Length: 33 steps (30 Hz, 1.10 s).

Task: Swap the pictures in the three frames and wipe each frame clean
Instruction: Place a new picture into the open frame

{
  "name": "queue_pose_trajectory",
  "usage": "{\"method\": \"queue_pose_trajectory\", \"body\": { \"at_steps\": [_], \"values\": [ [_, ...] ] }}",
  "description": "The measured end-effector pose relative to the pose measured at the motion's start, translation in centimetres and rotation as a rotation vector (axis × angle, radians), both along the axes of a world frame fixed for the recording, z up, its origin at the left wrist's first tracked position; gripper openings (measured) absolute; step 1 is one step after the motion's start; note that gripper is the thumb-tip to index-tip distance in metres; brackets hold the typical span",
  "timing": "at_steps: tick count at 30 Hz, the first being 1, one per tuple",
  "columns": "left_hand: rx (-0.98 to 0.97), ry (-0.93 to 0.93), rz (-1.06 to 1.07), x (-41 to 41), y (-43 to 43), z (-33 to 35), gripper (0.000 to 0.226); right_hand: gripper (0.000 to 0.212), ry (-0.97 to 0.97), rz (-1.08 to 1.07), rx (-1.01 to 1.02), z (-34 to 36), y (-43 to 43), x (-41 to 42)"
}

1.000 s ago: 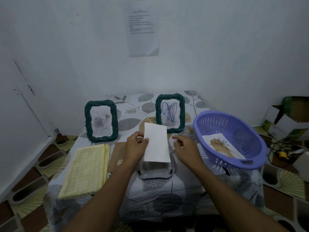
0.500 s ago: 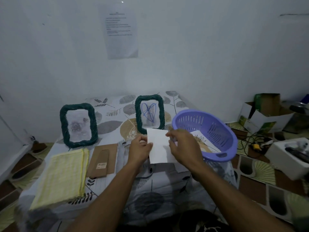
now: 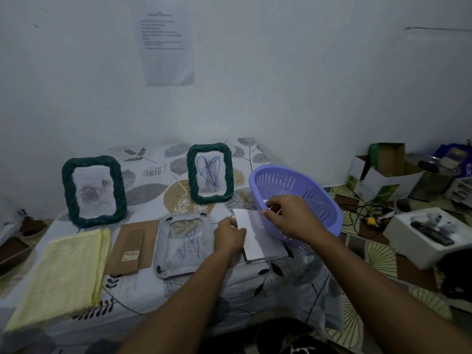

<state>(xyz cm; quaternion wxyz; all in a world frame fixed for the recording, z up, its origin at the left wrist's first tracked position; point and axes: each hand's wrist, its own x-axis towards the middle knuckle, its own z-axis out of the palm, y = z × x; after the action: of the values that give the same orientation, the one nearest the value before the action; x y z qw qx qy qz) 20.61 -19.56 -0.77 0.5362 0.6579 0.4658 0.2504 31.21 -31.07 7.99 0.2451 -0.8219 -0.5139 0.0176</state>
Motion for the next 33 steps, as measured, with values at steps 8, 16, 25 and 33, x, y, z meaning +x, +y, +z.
{"method": "queue_pose_trajectory", "body": {
  "at_steps": [8, 16, 25, 33],
  "values": [
    [0.327, 0.232, -0.131, 0.2, 0.3, 0.6, 0.031, 0.03, 0.038, 0.035, -0.058, -1.8, 0.5, -0.5],
    [0.31, 0.18, -0.145, -0.3, 0.8, 1.4, 0.033, 0.034, 0.106, 0.056, -0.096, -1.4, 0.8, 0.2],
    [0.085, -0.212, -0.21, 0.3, -0.1, 5.5, 0.032, 0.036, -0.004, -0.104, -0.362, -2.7, 3.8, 5.4],
    [0.196, -0.172, -0.213, 0.6, 0.6, 4.5, 0.024, 0.043, -0.088, -0.12, -0.512, -3.6, 6.0, 6.7]
  ]
}}
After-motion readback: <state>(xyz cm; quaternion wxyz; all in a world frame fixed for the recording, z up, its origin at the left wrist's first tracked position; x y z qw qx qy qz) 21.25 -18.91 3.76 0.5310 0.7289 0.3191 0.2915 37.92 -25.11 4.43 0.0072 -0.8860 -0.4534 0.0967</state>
